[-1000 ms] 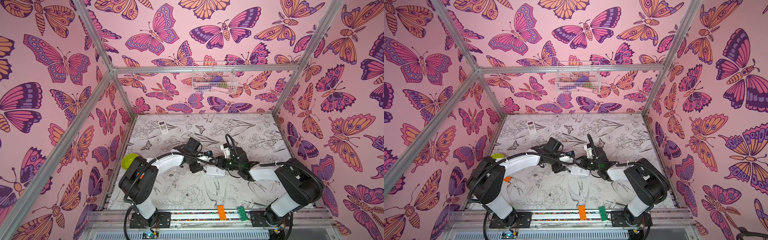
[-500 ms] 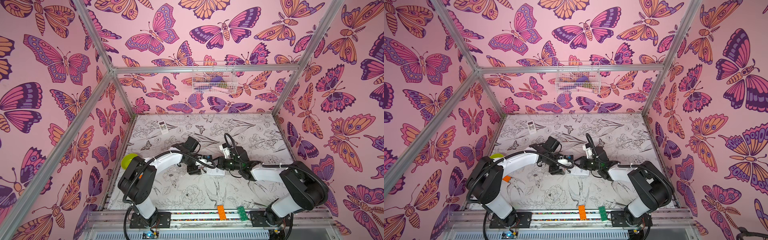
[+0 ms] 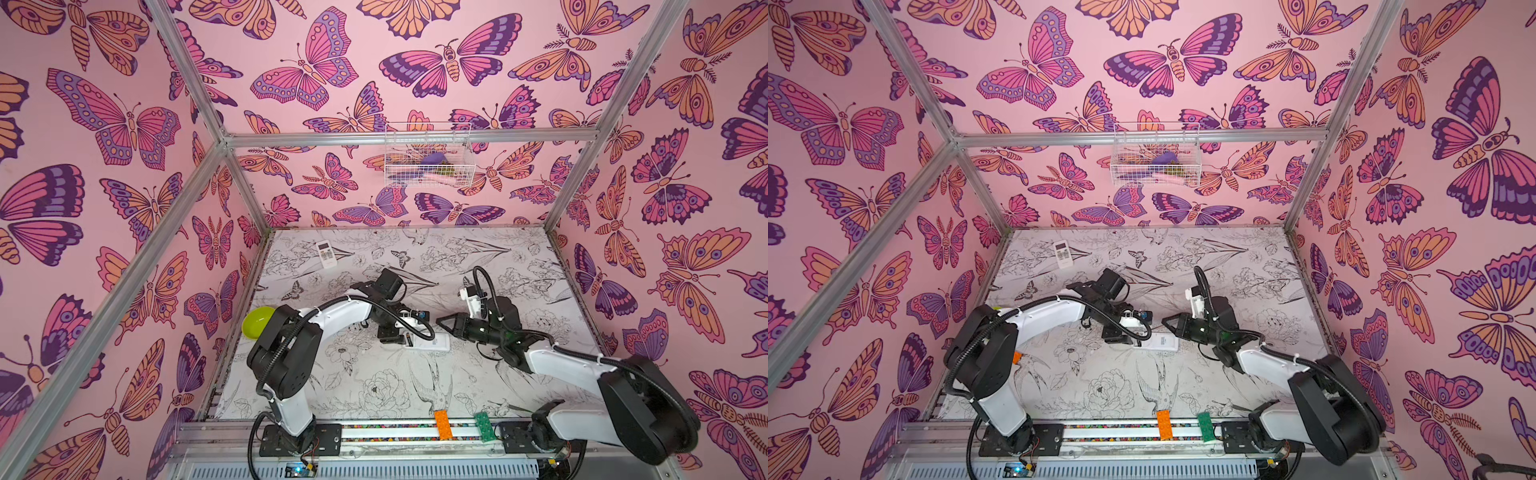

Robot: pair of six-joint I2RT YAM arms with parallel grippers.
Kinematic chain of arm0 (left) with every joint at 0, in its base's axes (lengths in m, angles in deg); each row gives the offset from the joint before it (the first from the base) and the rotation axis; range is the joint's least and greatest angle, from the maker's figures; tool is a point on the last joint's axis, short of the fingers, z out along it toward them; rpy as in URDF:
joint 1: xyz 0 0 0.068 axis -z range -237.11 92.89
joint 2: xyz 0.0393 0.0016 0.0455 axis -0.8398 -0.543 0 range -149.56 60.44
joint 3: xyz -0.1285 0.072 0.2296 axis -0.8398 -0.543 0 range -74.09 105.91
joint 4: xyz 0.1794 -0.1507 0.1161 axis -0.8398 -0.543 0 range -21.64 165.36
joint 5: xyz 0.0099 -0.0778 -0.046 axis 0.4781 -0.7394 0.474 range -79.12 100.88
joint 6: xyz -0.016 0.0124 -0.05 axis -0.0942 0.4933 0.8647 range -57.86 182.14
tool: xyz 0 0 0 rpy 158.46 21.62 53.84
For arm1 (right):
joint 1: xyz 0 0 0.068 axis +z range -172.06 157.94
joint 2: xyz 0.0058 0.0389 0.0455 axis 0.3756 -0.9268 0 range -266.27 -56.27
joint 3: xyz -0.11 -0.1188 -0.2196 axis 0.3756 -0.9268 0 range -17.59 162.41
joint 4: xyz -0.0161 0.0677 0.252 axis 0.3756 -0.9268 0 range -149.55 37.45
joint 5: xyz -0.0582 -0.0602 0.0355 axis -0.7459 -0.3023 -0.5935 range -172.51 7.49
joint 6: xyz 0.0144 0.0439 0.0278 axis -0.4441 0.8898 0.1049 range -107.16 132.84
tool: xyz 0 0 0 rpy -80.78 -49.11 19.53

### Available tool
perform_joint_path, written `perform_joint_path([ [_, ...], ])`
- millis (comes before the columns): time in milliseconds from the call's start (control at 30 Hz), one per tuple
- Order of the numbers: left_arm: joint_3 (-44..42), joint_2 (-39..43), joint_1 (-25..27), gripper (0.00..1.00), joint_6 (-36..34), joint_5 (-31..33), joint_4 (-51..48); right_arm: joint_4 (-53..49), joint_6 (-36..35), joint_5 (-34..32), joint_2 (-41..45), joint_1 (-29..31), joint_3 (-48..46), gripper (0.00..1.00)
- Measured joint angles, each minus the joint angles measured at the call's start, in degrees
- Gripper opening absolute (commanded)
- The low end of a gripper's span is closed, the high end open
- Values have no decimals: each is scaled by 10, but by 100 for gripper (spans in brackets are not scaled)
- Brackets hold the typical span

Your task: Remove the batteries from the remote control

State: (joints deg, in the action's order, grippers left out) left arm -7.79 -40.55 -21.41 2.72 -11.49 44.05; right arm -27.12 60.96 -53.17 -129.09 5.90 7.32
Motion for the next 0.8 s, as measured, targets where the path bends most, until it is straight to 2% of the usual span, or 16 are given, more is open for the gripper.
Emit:
perform_joint_path([
  [200,4,-6,0,74,-8,0,-1,-50,-16,-28,8,6,7,0],
  [400,-3,-6,-1,81,-16,0,-1,-80,-32,-45,-31,29,49,0],
  [800,-24,-19,-1,81,-16,-1,19,-118,-52,-64,-97,68,106,0],
])
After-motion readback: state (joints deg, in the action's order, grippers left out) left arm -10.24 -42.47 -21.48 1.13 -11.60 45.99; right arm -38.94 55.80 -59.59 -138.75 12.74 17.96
